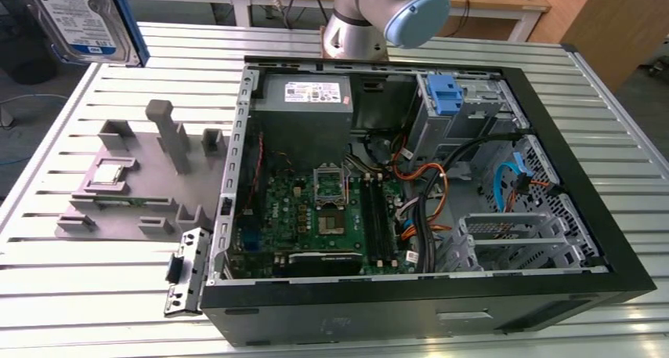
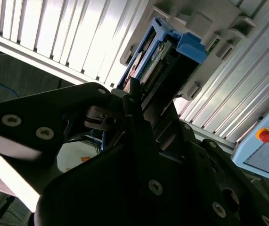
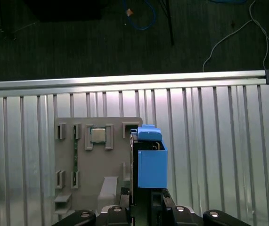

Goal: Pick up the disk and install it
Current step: 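Pick up the disk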

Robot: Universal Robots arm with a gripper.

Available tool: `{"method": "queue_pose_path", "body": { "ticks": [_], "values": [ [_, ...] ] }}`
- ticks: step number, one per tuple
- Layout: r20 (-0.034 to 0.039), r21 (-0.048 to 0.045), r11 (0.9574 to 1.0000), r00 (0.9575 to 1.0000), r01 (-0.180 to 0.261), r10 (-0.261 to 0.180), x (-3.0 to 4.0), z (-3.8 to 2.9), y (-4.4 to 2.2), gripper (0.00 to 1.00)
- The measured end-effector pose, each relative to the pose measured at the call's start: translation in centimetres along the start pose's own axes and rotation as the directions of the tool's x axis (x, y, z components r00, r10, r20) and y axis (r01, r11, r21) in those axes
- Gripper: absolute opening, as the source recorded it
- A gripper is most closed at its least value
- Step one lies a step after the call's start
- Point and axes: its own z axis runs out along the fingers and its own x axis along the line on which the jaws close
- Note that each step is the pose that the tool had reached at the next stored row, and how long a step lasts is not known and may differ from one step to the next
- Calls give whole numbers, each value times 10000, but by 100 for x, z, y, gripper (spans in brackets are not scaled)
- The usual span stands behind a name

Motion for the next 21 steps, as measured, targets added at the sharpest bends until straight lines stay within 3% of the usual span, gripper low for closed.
{"method": "queue_pose_path", "body": {
  "ticks": [21],
  "values": [
    [0, 0, 10000, 10000, 0, 0, -12, -201, 6, 35]
  ]
}}
